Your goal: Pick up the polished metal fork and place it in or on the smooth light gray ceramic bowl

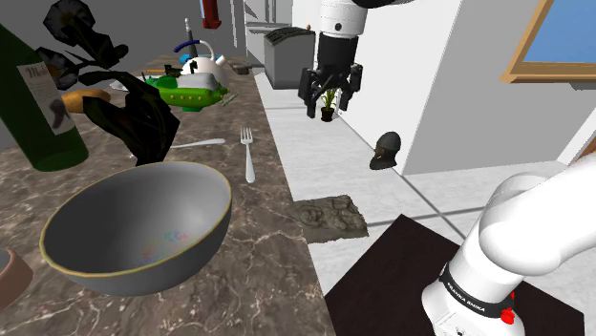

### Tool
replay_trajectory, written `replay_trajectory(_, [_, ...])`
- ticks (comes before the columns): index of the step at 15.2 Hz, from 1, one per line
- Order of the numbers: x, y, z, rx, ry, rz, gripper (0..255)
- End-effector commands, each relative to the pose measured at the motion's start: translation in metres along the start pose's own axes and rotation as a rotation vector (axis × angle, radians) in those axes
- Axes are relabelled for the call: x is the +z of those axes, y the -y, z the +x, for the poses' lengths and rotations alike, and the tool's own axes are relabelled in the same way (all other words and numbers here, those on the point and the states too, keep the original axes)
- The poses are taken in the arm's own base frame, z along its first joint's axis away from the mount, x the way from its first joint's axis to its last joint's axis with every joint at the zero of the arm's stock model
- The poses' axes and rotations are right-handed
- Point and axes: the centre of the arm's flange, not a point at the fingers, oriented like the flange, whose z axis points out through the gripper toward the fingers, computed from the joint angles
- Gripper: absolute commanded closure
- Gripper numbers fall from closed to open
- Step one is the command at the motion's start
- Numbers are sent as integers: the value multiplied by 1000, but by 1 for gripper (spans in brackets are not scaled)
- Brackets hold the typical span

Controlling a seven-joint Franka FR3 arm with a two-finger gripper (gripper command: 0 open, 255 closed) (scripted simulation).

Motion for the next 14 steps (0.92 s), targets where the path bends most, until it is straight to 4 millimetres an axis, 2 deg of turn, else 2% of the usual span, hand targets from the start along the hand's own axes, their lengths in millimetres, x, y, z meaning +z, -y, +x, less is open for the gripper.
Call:
replay_trajectory(1, [9, 26, 11, 49, 5, 5, 0])
replay_trajectory(8, [32, 101, 59, 207, 18, 17, 0])
replay_trajectory(14, [51, 157, 108, 338, 30, 27, 0])
